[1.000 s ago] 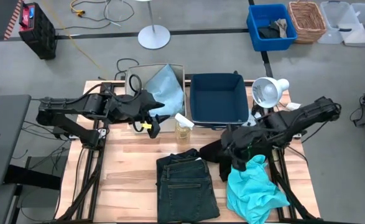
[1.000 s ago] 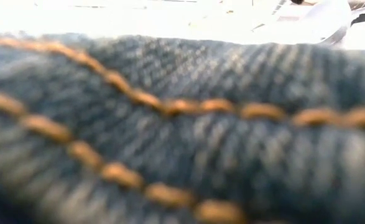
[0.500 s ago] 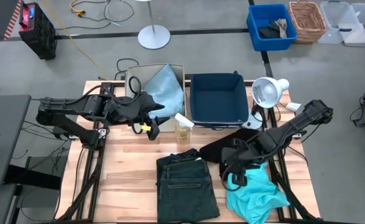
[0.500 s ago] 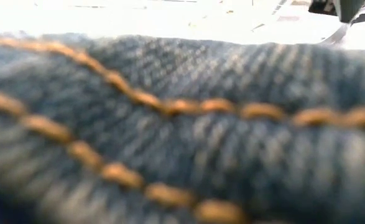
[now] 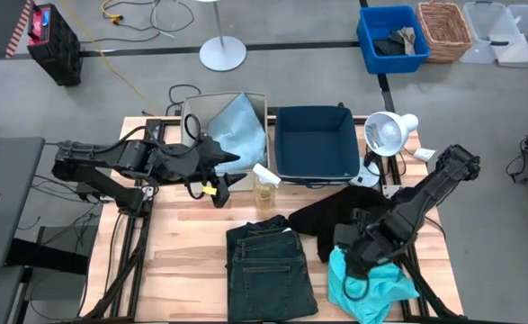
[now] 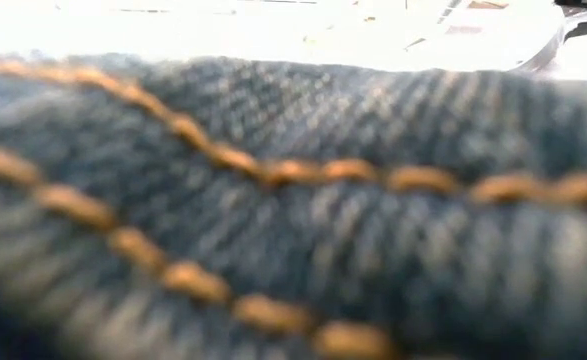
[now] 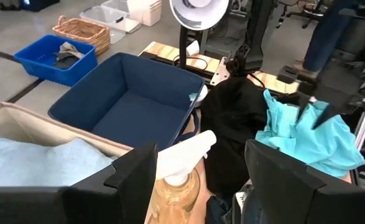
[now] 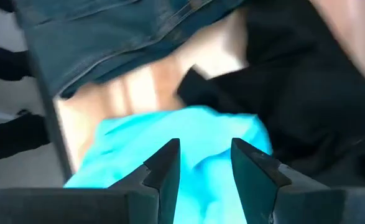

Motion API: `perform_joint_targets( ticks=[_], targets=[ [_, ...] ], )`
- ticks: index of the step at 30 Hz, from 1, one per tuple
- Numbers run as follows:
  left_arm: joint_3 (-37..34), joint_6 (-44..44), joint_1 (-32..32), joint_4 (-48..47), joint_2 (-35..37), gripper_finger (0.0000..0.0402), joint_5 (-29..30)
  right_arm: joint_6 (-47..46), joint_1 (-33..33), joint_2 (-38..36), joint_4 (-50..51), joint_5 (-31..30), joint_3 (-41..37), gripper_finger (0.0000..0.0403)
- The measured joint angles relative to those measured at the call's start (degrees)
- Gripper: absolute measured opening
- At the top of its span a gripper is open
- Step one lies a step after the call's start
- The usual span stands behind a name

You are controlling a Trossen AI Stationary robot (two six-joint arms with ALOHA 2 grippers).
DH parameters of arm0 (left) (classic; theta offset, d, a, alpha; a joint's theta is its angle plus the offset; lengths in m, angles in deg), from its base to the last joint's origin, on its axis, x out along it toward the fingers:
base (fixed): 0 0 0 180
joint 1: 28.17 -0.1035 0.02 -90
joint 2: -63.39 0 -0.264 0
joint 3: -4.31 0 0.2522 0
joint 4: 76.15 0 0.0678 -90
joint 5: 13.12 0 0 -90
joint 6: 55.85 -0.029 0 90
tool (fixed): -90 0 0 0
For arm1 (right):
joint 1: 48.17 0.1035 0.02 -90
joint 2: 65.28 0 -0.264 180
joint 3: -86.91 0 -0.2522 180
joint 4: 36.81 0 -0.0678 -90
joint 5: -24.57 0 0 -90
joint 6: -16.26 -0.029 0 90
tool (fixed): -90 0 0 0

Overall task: Sort clothes
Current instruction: Put the blue shorts into the white laundry organizer

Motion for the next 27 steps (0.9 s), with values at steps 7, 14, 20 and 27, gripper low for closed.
perform_joint_targets(
  ticks=[7, 14, 20, 27],
  targets=[
    [0.0, -1.9, 3.4, 0.3, 0.0, 0.0238, 0.0, -12.2, 6.9, 0.1, 3.3, 0.0, 0.0, 0.0169],
    [0.0, -2.0, 6.1, 0.3, 0.0, 0.0238, 2.9, -22.2, 12.3, 0.1, 5.4, 0.1, 0.0, 0.0218],
    [0.0, -2.0, 6.9, 0.3, 0.0, 0.0238, 3.2, -24.0, 14.7, 0.1, 6.6, 0.1, 0.0, 0.0234],
    [0.0, -1.4, 7.1, 0.3, 0.0, 0.0238, 3.2, -22.2, 16.5, 4.5, 6.9, 0.2, -0.1, 0.0234]
  ],
)
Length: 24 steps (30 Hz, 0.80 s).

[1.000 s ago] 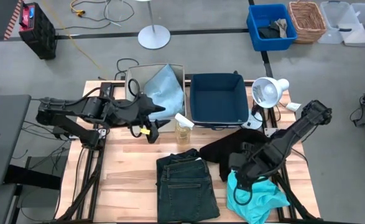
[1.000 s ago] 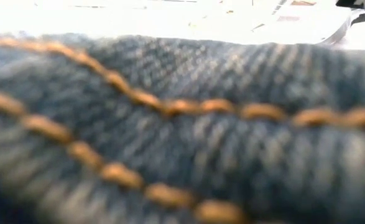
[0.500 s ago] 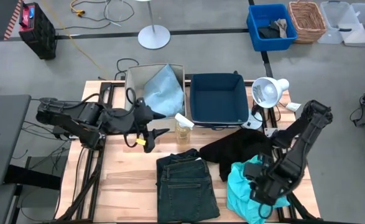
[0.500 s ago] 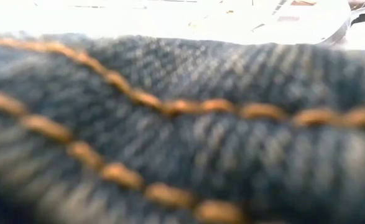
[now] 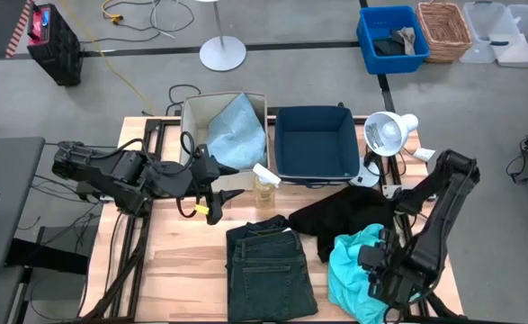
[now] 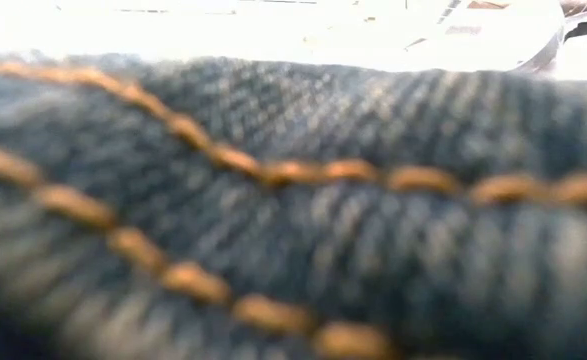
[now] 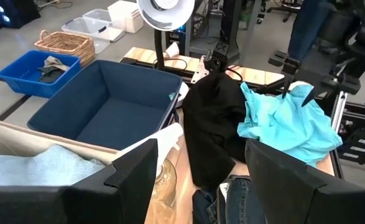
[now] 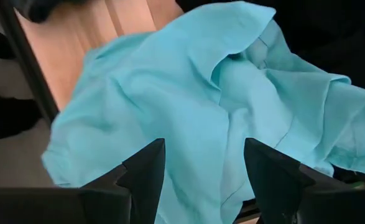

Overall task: Sort clothes
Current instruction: Put the blue shorts into the white laundry organizer

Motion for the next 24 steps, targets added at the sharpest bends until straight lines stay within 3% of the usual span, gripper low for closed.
perform_joint_targets(
  ticks=[13, 24],
  targets=[
    [0.0, 0.0, 0.1, 0.0, 0.0, 0.0238, 1.2, -2.8, 3.8, 11.1, -7.1, 0.0, 0.0, 0.0234],
    [0.0, -1.5, 0.1, 0.0, 0.0, 0.0238, 2.2, 2.1, 0.7, 22.3, -12.4, 1.6, 0.0, 0.0234]
  ],
)
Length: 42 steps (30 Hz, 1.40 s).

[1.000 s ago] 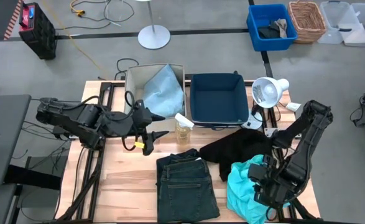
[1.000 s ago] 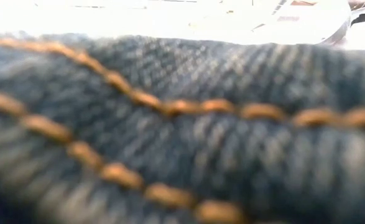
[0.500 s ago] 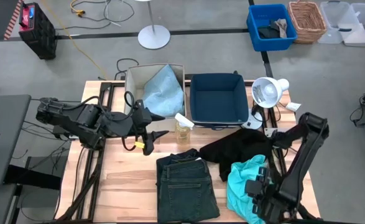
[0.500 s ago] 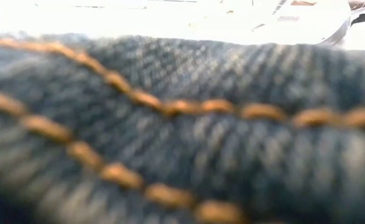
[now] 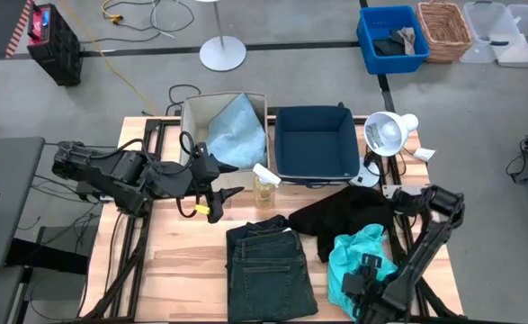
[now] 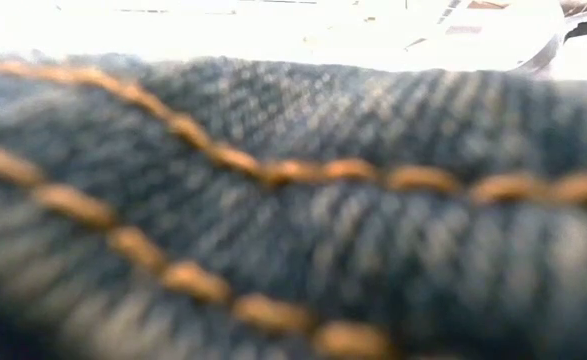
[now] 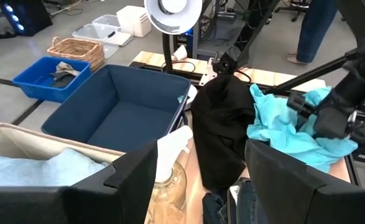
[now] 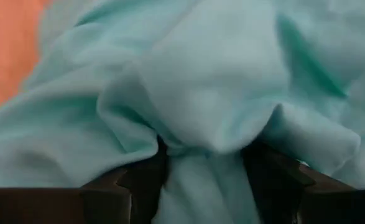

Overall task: Sort clothes
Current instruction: Put the blue shorts into the white laundry organizer

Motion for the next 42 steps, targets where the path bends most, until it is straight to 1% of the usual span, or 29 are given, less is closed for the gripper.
perform_joint_targets(
  ticks=[3, 6, 10, 13, 19, 21, 26, 33, 37, 42],
  targets=[
    [0.0, 0.0, 0.0, 0.0, 0.0, 0.0238, 0.0, 1.3, -1.1, 2.6, -3.3, 1.8, 0.2, 0.0234],
    [0.0, 0.0, 0.0, 0.0, 0.0, 0.0238, 0.0, 2.1, -2.0, 4.5, -6.7, 2.2, 0.3, 0.0231],
    [0.0, 0.5, 0.0, 0.0, 0.0, 0.0238, 0.0, 2.3, -2.7, 5.5, -7.1, 3.0, 0.3, 0.0202],
    [0.0, 0.5, 0.0, 0.0, 0.0, 0.0238, 0.0, 1.7, -2.7, 5.4, -7.5, 3.1, 0.3, 0.0162],
    [0.0, 0.6, 0.0, 0.0, 0.0, 0.0238, 0.0, -0.5, -2.7, 3.8, -6.4, 3.1, 0.2, 0.0044],
    [0.0, 0.6, 0.0, 0.0, 0.0, 0.0238, 0.0, -0.4, -2.7, 2.9, -5.8, 3.1, 0.1, 0.0016],
    [0.0, 0.6, 0.0, 0.0, 0.0, 0.0238, 0.0, -0.5, -2.9, -1.1, -2.9, 3.1, -0.2, 0.0015],
    [0.0, 0.6, 0.0, 0.0, 0.0, 0.0238, 0.0, 0.1, -2.9, -11.9, 4.8, 3.1, 1.6, 0.0003],
    [0.0, 0.2, -0.2, 0.0, 0.0, 0.0238, 0.0, 0.8, -2.9, -18.8, 5.6, 3.0, 2.4, 0.0002],
    [0.0, 0.0, -0.9, 0.0, 0.0, 0.0238, 0.0, 4.9, -4.4, -26.5, 5.5, 2.6, 3.9, 0.0002]
  ],
)
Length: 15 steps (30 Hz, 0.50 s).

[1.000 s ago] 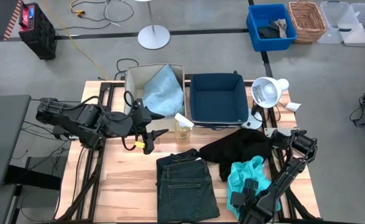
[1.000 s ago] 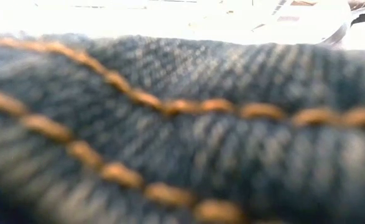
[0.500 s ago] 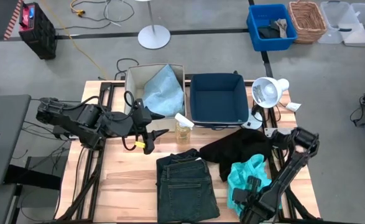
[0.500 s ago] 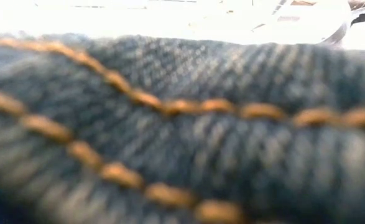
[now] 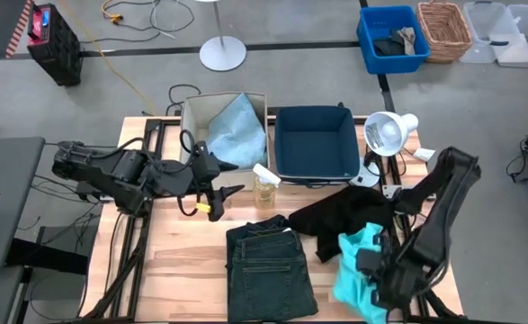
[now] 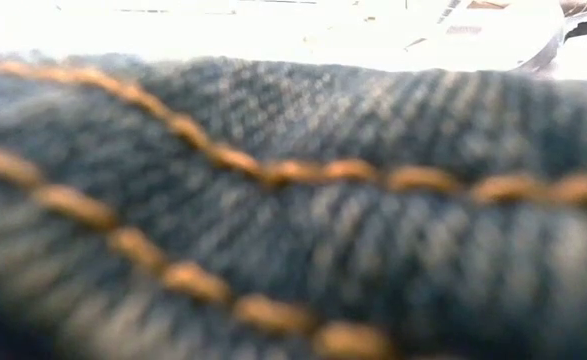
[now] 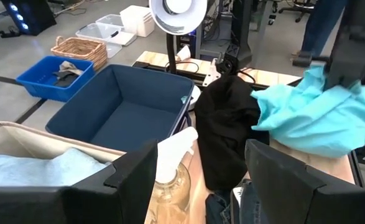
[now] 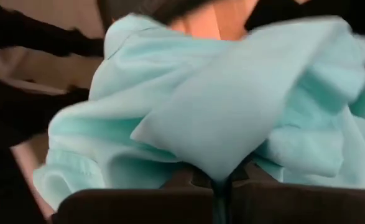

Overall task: Sort clothes
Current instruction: Put the blue shorts into the white laundry organizer

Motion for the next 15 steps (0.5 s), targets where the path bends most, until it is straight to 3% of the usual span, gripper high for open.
perform_joint_targets(
  ticks=[6, 15],
  targets=[
    [0.0, 0.0, -0.3, 0.0, 0.0, 0.0238, 0.0, 6.5, -4.9, -6.3, 0.0, -1.5, 2.9, 0.0001],
    [0.0, 0.3, -0.3, 0.0, 0.0, 0.0238, 0.0, 19.6, -13.3, -9.2, -1.1, -1.7, 7.3, 0.0001]
  ],
)
